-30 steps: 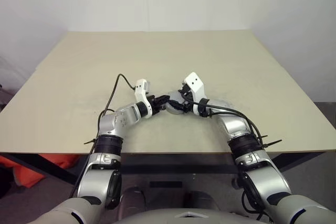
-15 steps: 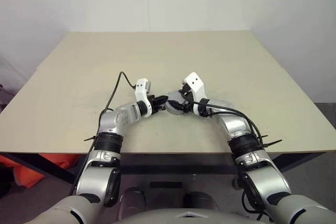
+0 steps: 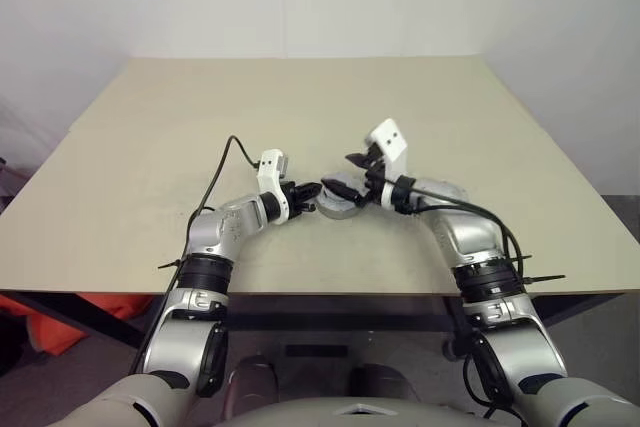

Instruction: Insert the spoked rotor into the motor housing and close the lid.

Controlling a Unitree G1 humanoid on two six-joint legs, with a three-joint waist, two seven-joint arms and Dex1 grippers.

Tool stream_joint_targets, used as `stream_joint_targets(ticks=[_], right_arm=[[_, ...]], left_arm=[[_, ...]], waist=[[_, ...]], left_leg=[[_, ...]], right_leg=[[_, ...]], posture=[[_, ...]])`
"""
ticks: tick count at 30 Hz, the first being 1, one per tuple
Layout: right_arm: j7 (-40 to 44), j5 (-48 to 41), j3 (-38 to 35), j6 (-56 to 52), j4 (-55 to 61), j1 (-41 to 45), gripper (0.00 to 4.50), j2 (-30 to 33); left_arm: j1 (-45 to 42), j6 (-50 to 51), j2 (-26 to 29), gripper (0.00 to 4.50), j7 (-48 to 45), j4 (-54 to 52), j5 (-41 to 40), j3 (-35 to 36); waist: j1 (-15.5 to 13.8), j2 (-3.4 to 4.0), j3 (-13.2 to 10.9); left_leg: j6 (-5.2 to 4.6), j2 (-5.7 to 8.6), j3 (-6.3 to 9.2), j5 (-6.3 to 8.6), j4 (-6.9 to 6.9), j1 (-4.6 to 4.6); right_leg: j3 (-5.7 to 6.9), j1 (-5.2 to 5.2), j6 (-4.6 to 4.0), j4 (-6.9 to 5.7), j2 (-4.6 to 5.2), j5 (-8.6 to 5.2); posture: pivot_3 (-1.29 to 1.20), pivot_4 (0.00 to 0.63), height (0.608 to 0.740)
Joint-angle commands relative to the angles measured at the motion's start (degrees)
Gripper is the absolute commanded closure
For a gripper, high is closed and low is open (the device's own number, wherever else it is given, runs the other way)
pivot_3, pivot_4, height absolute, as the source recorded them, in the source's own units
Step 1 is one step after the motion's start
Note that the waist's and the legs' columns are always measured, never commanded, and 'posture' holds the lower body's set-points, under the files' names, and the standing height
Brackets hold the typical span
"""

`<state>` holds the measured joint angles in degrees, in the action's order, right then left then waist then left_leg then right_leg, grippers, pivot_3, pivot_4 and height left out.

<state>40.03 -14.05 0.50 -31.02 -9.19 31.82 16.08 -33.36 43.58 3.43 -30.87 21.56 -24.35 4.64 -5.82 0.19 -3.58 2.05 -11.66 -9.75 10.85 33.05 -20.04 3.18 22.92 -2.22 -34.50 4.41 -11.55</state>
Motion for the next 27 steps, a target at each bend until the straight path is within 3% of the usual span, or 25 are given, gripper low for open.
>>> stream_joint_targets(ticks=[1,12,17,27], right_arm=[[-5.9,-4.6,-7.2,-10.8,-0.9,2.6,0.04,0.6],[-12.9,-18.0,-22.9,-41.6,-2.1,2.7,0.04,0.2],[-13.8,-20.5,-24.3,-44.9,-3.1,1.1,0.04,-2.5],[-15.2,-21.6,-24.9,-41.7,-9.6,1.8,0.04,-8.0]], left_arm=[[0.8,1.7,-0.6,4.5,-0.2,0.0,0.2,-2.0],[1.3,1.5,-0.8,4.5,0.0,-0.8,0.4,-2.3],[1.1,1.2,-0.7,4.5,0.1,-0.8,0.6,-2.2],[1.1,0.7,-0.4,4.5,0.4,-0.9,0.9,-2.1]], waist=[[0.0,0.0,0.0],[-0.2,0.02,0.0],[-0.4,0.02,0.0],[-0.3,0.03,0.0]], left_leg=[[0.0,0.0,0.0,0.0,0.0,0.0],[0.04,0.01,-0.01,-0.02,-0.09,0.0],[0.1,0.01,-0.01,-0.06,-0.11,0.01],[0.2,0.0,-0.02,-0.11,-0.28,0.17]], right_leg=[[0.0,0.0,0.0,0.0,0.0,0.0],[0.0,0.02,0.02,0.02,0.0,-0.02],[0.0,0.03,0.04,0.05,0.0,-0.03],[0.0,-0.04,0.08,0.07,-0.01,-0.05]], posture=[[0.0,0.0,0.74],[0.0,0.0,0.74],[0.0,0.0,0.74],[0.0,0.0,0.74]])
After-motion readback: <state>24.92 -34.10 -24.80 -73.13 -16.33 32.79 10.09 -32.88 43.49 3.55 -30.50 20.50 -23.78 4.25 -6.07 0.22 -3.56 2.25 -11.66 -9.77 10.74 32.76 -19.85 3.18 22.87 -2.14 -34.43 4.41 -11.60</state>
